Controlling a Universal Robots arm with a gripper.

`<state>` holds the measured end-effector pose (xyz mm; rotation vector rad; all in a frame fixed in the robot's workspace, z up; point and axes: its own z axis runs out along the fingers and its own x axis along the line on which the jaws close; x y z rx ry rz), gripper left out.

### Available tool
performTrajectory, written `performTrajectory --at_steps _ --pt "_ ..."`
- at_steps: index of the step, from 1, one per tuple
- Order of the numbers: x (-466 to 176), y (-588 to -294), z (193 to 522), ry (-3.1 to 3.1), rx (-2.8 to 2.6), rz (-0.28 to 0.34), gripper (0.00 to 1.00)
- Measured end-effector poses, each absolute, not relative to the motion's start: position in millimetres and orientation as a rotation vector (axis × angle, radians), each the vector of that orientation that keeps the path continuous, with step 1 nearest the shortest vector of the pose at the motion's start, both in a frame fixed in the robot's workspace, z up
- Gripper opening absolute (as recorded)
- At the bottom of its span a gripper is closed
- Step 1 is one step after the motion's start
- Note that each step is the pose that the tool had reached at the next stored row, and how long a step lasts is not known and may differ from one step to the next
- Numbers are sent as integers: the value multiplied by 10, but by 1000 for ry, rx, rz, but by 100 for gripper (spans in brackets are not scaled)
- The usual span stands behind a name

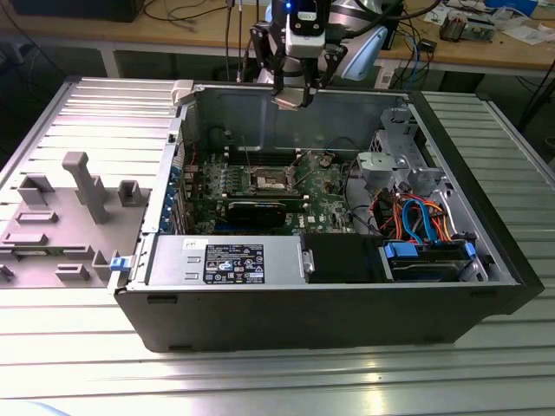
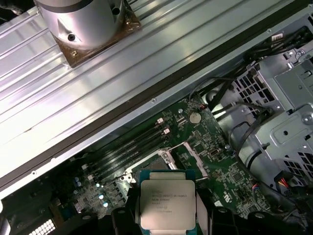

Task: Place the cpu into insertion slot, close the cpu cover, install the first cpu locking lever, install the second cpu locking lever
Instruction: 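Place the cpu into insertion slot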

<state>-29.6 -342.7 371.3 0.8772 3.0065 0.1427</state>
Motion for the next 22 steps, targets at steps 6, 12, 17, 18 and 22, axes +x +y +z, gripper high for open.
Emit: performTrajectory --at_steps 6,12,17,18,22 --pt "-296 -3427 3709 2961 1009 142 54" --pt "-296 -3427 3708 2936 1073 141 54" --pt "-296 -3427 3708 2936 1074 141 54" --pt "-296 -3427 3708 2936 1074 141 54" --pt "-296 -3427 3702 2898 1165 140 54"
